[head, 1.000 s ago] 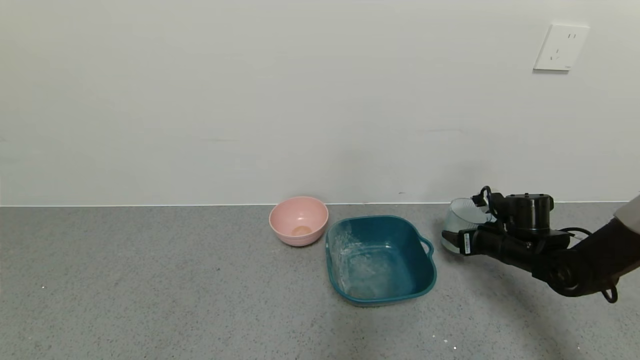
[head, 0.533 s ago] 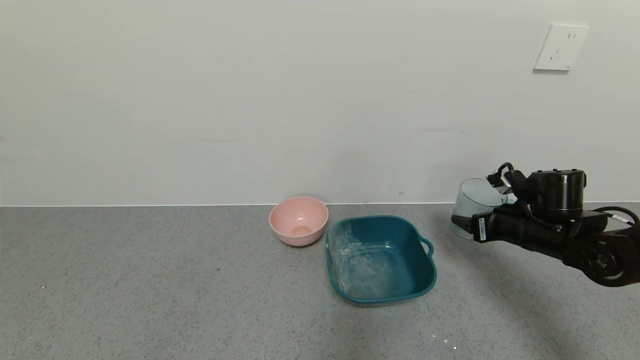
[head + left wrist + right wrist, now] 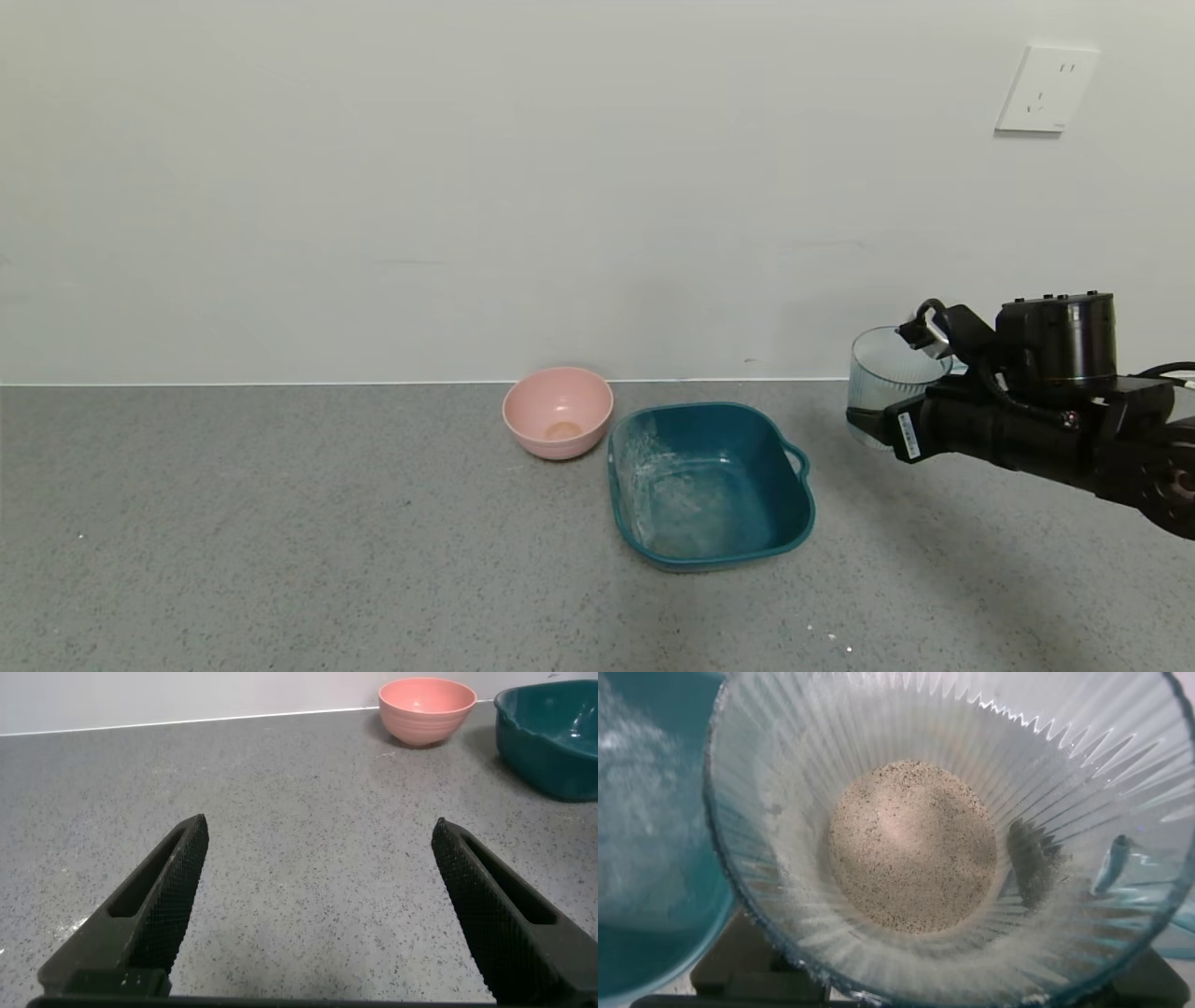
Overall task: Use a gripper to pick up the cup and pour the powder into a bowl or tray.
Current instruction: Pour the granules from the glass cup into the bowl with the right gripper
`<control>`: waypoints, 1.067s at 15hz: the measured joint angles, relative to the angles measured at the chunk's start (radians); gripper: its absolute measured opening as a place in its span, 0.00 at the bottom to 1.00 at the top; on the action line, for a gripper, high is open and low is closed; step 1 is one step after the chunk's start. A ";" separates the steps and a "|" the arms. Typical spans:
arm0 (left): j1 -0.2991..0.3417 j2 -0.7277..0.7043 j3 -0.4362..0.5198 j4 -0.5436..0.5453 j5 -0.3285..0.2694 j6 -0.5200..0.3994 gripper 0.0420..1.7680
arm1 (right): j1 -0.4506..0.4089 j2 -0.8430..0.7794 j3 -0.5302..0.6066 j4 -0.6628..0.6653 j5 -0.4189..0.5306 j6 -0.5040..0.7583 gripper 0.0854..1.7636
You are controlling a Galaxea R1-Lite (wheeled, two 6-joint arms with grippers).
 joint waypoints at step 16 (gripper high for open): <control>0.000 0.000 0.000 0.000 0.000 0.000 0.97 | 0.232 -0.009 -0.172 0.410 -0.366 -0.491 0.73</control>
